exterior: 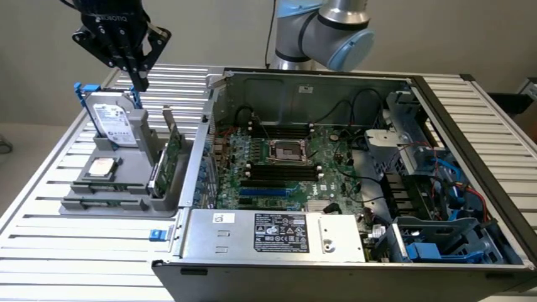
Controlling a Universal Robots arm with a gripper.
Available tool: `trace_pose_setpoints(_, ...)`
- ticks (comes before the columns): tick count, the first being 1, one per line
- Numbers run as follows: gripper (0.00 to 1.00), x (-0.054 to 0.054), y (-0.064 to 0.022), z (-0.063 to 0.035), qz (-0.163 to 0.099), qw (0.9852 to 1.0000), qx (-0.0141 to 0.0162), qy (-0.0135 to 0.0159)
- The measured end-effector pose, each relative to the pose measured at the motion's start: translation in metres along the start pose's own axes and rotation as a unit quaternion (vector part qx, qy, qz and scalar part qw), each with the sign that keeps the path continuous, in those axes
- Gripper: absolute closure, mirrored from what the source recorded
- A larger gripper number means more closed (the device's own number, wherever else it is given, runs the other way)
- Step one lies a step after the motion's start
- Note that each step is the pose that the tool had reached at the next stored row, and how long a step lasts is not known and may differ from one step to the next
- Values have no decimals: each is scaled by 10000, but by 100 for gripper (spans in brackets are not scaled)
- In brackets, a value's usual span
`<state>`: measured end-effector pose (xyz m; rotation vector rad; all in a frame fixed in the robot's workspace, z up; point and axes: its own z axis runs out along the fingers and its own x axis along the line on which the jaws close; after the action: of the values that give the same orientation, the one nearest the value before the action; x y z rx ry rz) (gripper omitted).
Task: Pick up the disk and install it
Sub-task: 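Reach for the disk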
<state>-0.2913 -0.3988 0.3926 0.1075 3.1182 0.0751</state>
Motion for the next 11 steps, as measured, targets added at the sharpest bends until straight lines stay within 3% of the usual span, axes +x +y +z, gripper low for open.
trace_pose_setpoints(7,89,32,3,0,0,10000,0,0)
trace_pose_setpoints(11,89,96,45,0,0,10000,0,0)
